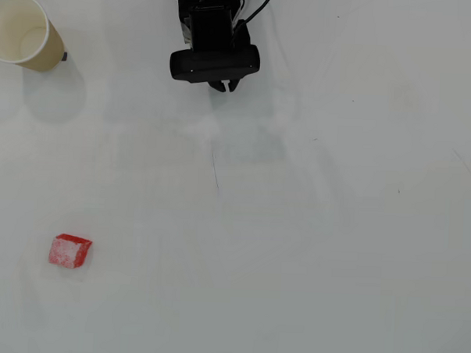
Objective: Pick up the cube and drop it in the cup.
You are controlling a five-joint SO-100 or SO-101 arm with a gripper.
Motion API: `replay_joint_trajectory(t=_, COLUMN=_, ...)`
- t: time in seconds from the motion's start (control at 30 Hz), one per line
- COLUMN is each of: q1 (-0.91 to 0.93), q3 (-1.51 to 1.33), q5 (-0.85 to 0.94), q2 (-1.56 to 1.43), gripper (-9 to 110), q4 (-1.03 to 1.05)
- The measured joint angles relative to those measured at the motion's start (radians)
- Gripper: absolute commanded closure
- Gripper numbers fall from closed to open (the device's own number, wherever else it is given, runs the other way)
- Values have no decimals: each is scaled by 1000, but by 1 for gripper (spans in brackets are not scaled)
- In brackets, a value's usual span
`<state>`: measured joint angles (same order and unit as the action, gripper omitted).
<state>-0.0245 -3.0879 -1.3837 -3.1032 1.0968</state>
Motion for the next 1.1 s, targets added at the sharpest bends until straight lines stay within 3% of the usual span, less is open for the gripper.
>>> replay_joint_trajectory(t=1.1, q1=43, q3=0, q5=0, q2=0, gripper=101, q4=6)
